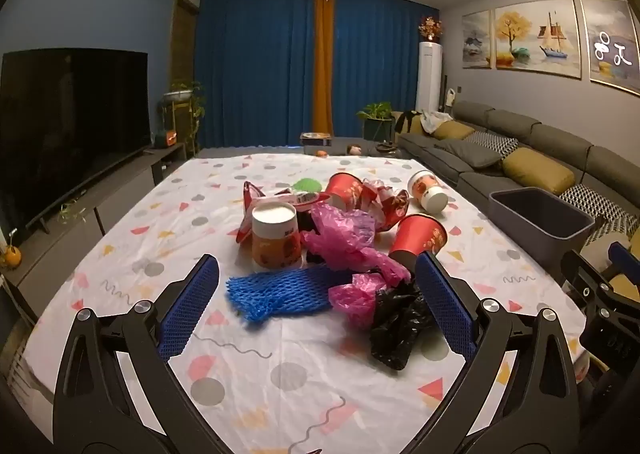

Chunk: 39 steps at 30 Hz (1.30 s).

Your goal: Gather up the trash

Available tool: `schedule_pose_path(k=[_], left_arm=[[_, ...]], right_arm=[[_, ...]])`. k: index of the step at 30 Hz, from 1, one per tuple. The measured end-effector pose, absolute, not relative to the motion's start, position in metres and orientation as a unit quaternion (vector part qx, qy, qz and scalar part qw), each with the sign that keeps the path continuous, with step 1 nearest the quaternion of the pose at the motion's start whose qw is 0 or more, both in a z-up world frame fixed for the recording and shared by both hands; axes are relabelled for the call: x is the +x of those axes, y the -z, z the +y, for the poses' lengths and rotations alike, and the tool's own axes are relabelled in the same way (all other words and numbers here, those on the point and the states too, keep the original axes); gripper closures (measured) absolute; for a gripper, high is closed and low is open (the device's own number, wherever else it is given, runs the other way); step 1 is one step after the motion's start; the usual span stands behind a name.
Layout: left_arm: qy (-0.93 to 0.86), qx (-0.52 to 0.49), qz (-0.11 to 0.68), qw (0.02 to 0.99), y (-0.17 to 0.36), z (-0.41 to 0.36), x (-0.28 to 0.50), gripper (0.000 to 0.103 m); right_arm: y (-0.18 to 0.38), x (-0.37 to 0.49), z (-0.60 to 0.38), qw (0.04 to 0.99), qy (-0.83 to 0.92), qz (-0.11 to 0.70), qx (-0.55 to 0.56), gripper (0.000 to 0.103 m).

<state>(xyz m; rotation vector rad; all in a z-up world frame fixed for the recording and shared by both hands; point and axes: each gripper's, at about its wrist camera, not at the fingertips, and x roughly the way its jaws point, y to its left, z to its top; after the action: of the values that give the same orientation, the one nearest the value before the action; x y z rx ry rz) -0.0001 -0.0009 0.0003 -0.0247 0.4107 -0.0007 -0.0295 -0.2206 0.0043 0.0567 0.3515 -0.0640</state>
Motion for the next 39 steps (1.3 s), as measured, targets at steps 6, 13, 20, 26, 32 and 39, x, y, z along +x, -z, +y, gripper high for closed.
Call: schedule_pose_path(k=[6,13,20,26,32,39], left_arm=[[0.007,-0.020,0.201,0.979,-0.002,0.003,-0.002,0.006],[0.000,-0.019,0.199,0.980,-0.005,0.006,-0.001,0.006],[-0.003,-0.020,0.194,0.981,-0.002,0.000,-0.002,0.006],[-0.003,-0.021,0.194,0.981,-0.003,0.001,-0.002,0.006],[-0.003,-0.021,0.194,0.981,-0.003,0.001,-0.002,0.006],[-0.003,-0.021,0.193,0.981,-0.003,0.001,-0.002,0.006]], right_arm=[[-0.005,-0.030,-0.221,0.984,0.035,0.174,0.028,0.005],[-0.005,-0.027,-0.218,0.983,0.038,0.175,0.031,0.005],[-0.005,-0.031,-0.224,0.984,0.039,0.171,0.035,0.005],[-0.007,-0.031,-0.225,0.984,0.042,0.168,0.036,0.005],[-0.007,-0.033,-0.226,0.984,0.042,0.166,0.038,0.005],[-0.008,-0.033,-0.226,0.984,0.044,0.166,0.040,0.005]])
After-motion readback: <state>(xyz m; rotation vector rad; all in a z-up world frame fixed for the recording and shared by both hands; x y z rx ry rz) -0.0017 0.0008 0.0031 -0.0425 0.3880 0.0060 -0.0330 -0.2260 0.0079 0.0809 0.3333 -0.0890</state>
